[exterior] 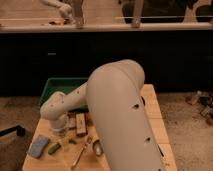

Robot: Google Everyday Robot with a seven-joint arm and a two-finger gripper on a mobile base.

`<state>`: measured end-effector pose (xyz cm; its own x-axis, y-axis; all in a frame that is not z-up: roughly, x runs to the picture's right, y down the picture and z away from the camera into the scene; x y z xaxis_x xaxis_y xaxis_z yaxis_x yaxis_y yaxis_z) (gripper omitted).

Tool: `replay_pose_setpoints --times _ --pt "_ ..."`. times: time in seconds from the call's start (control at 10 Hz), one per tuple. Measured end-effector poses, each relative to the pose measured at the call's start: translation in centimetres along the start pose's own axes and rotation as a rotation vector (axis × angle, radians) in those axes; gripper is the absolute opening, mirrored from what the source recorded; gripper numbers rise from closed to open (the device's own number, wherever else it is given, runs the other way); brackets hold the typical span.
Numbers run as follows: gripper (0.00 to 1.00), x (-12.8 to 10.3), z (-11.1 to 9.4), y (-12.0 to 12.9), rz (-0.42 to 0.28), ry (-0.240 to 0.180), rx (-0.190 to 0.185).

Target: Place pepper in metal cup

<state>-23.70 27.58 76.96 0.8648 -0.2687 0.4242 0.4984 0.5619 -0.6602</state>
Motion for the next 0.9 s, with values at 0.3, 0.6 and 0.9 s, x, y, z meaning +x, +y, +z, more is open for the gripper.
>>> replay_pose_setpoints --times 0.3,0.6,0.9 --pt "0.8 -0.3 1.1 0.2 0.034 0.011 -0.025" --pt "0.8 0.0 2.0 0.6 0.115 0.002 -0.041" --pt "0.8 -0.1 1.8 0.8 0.159 0.008 -0.041"
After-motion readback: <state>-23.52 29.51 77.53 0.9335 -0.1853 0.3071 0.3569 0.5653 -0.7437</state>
